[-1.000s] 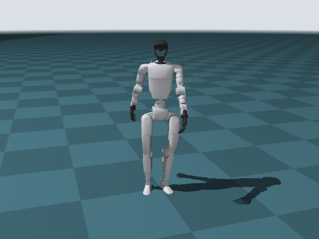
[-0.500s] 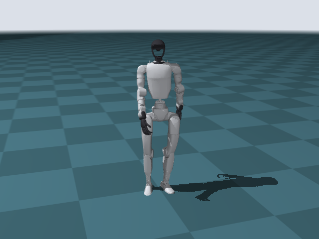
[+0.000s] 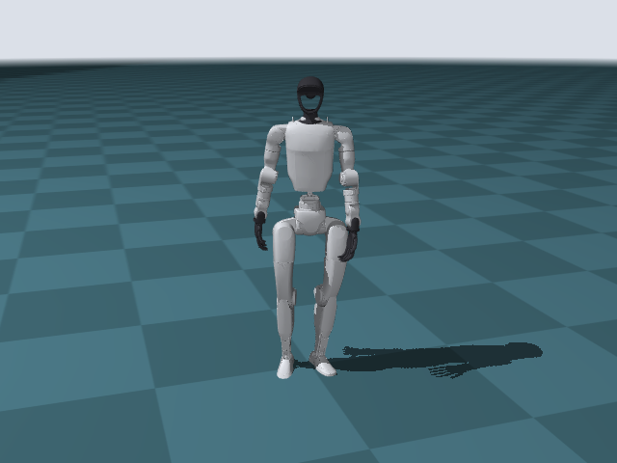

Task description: In place motions

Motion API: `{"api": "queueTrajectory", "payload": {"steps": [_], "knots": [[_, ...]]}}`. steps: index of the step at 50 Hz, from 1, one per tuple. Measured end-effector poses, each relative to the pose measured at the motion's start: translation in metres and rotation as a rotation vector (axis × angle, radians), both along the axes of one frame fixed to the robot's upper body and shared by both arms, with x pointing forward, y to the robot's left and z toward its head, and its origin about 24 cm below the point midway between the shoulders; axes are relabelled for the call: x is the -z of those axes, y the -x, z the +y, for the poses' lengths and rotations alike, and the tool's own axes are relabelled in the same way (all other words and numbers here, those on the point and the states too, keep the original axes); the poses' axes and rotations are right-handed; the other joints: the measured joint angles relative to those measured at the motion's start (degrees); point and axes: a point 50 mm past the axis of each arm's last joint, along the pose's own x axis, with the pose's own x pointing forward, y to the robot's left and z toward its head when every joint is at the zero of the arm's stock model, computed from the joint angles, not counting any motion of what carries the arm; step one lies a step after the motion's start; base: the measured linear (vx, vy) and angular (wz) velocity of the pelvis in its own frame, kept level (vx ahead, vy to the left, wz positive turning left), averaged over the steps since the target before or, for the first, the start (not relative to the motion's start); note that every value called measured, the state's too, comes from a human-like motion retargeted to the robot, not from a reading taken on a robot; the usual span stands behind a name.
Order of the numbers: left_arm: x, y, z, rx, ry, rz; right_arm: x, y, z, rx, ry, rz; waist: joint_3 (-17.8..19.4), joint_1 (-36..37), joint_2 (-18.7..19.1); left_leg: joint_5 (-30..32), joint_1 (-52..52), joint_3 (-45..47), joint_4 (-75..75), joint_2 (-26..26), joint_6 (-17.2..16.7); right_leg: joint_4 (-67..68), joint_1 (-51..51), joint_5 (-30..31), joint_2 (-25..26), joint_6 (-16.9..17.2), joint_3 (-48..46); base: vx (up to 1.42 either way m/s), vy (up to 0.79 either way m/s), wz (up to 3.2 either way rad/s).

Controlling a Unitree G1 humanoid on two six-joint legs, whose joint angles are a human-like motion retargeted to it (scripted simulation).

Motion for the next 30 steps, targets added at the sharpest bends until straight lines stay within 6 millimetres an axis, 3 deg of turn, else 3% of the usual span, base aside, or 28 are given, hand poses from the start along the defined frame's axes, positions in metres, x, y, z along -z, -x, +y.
{"api": "queueTrajectory", "payload": {"steps": [3, 7, 10, 14, 17, 20, 25, 30], "knots": [[-0.014, -0.056, 0.002, 0.029, -0.018, -0.178, -0.015, 0.046, -0.017, 0.095, 0.082, 0.144, 0.1, -0.1, 0.0, 0.0, 0.0, 0.3, 0.0, 0.0, 0.0, 0.0, -0.1, 0.0, 0.0, 0.0, 0.2, 0.00, 0.00, 0.00], [-0.036, -0.108, 0.006, 0.068, -0.056, -0.360, -0.032, 0.084, -0.031, 0.177, 0.188, 0.253, 0.3, -0.2, 0.2, -0.2, 0.1, 1.0, 0.0, 0.3, -0.1, 0.1, -0.3, 0.1, 0.1, 0.0, 0.6, 0.00, 0.00, -0.04], [-0.046, -0.126, 0.011, 0.095, -0.092, -0.426, -0.035, 0.092, -0.032, 0.225, 0.221, 0.268, 0.4, -0.2, 0.4, -0.2, 0.1, 1.4, 0.0, 0.4, -0.2, 0.2, -0.4, 0.1, 0.2, -0.1, 0.8, 0.00, 0.00, 0.00], [-0.042, -0.118, 0.013, 0.106, -0.101, -0.409, -0.027, 0.076, -0.025, 0.244, 0.202, 0.221, 0.3, 0.0, 0.8, -0.1, -0.1, 1.4, 0.0, 0.4, -0.2, 0.1, -0.5, 0.2, 0.3, -0.1, 0.8, 0.00, 0.00, 0.00], [-0.029, -0.093, 0.010, 0.103, -0.080, -0.330, -0.016, 0.048, -0.015, 0.220, 0.155, 0.148, 0.3, 0.3, 1.1, 0.0, -0.3, 1.0, 0.0, 0.4, -0.2, 0.0, -0.5, 0.1, 0.2, -0.1, 0.4, 0.00, 0.00, 0.00], [-0.012, -0.050, 0.004, 0.094, -0.048, -0.196, -0.004, 0.011, -0.003, 0.164, 0.091, 0.055, 0.3, 0.9, 1.1, 0.2, -0.1, 0.3, 0.1, 0.1, -0.2, 0.0, -0.1, 0.0, 0.0, -0.2, -0.3, 0.01, 0.02, 0.21], [0.007, 0.055, -0.004, 0.065, -0.005, 0.123, 0.008, -0.077, 0.025, -0.006, -0.046, -0.152, 0.6, 1.8, 0.8, 0.4, 0.4, -1.0, 0.1, -0.3, -0.2, 0.1, 0.6, -0.2, -0.4, -0.2, -0.6, 0.01, 0.02, 0.25], [-0.003, 0.167, -0.010, -0.037, 0.033, 0.431, -0.004, -0.184, 0.061, -0.142, -0.171, -0.459, 1.0, 2.2, 1.1, 0.5, 0.6, -1.6, 0.0, -0.4, -0.3, 0.2, 0.8, -0.3, -0.4, -0.2, -0.6, 0.00, 0.00, 0.04]]}}
